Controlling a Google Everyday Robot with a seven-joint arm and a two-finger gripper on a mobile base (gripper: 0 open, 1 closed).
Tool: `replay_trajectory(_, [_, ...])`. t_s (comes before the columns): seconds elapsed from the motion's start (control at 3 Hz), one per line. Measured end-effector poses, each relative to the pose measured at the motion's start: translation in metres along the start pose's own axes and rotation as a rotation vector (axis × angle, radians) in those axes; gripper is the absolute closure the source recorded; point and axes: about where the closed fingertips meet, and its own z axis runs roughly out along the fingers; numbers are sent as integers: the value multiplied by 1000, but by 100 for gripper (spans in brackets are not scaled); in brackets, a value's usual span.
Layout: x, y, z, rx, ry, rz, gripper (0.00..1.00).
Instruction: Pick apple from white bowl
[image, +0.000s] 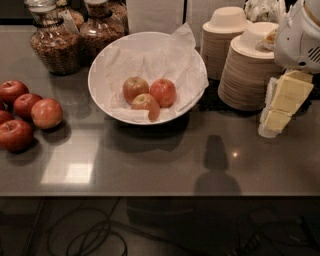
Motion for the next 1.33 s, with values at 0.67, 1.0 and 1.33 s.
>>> replay_trajectory(0.67, [-37,-30,22,52,-178,79,0])
replay_trajectory(1.0, [-88,-48,26,25,-368,88,0])
replay_trajectory(1.33, [-96,-47,25,15,-397,91,0])
